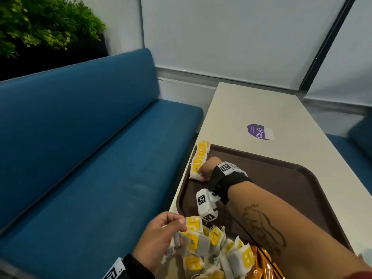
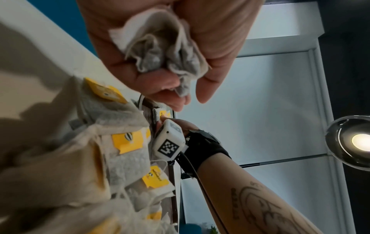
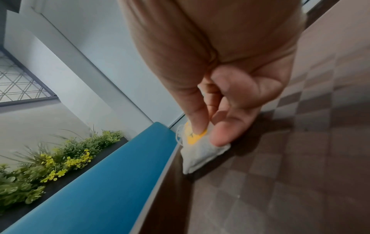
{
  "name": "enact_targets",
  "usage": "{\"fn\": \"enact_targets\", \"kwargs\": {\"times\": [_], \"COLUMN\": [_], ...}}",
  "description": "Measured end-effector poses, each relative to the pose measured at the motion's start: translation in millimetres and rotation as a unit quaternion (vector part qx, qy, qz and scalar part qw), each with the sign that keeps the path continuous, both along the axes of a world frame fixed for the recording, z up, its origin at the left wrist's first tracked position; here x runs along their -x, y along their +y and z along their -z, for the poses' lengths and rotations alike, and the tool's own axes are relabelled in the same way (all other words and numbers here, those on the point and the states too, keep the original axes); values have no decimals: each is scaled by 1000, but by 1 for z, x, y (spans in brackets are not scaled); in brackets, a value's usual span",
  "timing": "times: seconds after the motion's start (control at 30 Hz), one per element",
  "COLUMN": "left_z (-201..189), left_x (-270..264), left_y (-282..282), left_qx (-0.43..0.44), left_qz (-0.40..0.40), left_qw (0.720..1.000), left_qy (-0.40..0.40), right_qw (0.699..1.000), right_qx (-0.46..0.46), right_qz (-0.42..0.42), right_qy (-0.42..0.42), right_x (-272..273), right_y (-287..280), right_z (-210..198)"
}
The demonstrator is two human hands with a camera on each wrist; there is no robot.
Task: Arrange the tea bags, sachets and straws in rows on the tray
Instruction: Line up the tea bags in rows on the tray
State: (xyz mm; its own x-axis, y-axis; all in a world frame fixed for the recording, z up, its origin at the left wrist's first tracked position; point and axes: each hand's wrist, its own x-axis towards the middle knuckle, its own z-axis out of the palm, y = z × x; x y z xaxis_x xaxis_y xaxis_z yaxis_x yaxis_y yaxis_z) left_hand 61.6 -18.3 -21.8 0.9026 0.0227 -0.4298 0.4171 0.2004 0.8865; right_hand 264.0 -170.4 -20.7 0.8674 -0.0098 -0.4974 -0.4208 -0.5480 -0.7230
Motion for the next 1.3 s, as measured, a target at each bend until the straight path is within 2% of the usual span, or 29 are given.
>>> {"fn": "enact_targets", "kwargs": {"times": [0.23,0.37,0.43,0.6,0.7,0.83,0.97,1.13,1.3], "left_z": [3,-2,-7,-19,-24,-27,-26,-28,-32], "left_x": [0,1,2,4,5,5,9,14,21], "left_y": [-1,-7,-12,-33,-50,-71,-87,-97,-98], "left_qx": [-4,40,73,128,162,188,140,173,197], "left_qz": [8,6,-1,-12,-21,-31,-1,15,67], "left_qw": [1000,999,997,992,986,981,989,981,975], "left_qy": [7,8,9,17,26,44,53,84,72], "right_qw": [1000,998,998,992,981,969,966,966,975], "right_qx": [-12,12,46,-65,-52,-55,-36,-49,-67], "right_qz": [26,52,21,-71,-154,-216,-230,-230,-195], "right_qy": [-8,-12,-34,-80,-105,-103,-112,-111,-88], "right_x": [-5,0,12,83,129,177,204,215,215], "right_y": [3,0,-6,-23,-36,-49,-57,-69,-85], "right_z": [8,-3,-18,-65,-84,-94,-88,-78,-76]}}
